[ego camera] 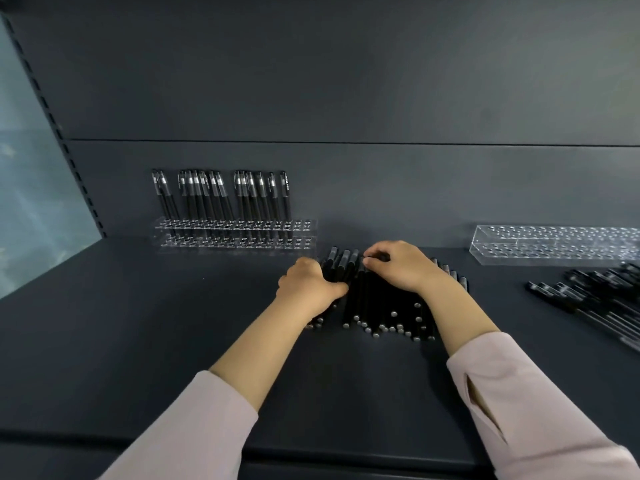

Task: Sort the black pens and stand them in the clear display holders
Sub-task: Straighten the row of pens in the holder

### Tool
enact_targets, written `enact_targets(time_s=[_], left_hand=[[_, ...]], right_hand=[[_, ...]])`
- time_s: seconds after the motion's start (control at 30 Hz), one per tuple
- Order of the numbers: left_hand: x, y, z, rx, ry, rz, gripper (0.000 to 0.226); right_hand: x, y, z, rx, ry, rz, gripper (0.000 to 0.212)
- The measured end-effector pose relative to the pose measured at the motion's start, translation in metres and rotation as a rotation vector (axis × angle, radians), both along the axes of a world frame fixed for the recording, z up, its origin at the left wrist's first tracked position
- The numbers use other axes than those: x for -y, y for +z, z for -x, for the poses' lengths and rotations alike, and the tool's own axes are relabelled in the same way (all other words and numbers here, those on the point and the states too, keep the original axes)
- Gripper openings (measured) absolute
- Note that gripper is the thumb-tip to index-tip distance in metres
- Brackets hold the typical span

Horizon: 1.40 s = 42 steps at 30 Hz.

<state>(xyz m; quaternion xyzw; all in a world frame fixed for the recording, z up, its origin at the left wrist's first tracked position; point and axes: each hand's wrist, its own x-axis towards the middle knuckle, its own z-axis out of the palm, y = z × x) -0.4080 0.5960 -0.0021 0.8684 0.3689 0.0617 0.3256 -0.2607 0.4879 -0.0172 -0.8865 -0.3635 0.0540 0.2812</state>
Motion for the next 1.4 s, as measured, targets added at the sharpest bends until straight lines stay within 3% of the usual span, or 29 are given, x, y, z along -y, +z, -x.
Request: enact_targets(time_s=[0.13, 0.47, 0.6, 0.7, 0.83, 0.97, 1.13, 1.27, 1.4], left_hand=[[0.004, 0.001, 0.001, -0.002, -0.044, -0.034, 0.041], [-0.011, 0.001, 0.005, 0.144, -0.024, 0.088, 0.026], [-0.024, 0.006, 0.011, 0.206, -0.04, 0.273, 0.016], [-0.039, 0.014, 0.021, 0.254, -0.06, 0.465, 0.021], [-0.063, 0.024, 0.035, 0.399, -0.152, 0.669, 0.016], [-0.088, 0.032, 0.045, 0.587, -0.198, 0.689, 0.012], [-0.115, 0.035, 0.051, 0.723, -0.215, 0.657, 0.014], [-0.131, 0.032, 0.048, 0.804, -0.156, 0.728, 0.015], [-0.144, 0.026, 0.047, 0.815, -0.142, 0.83, 0.015]], right_hand=[[-0.002, -0.001, -0.002, 0.006, -0.005, 0.005, 0.026], [0.002, 0.0, 0.0, 0.016, -0.019, -0.018, 0.027], [0.005, 0.004, 0.007, 0.042, -0.085, -0.102, 0.024], [-0.002, 0.017, 0.024, 0.044, -0.09, -0.275, 0.022], [-0.029, 0.039, 0.056, -0.151, -0.03, -0.495, 0.016], [-0.065, 0.05, 0.077, -0.512, 0.004, -0.726, 0.01], [-0.107, 0.063, 0.089, -0.648, 0.03, -0.891, 0.006], [-0.129, 0.076, 0.086, -0.568, -0.056, -1.078, 0.013], [-0.133, 0.087, 0.064, -0.191, -0.262, -1.2, 0.021]])
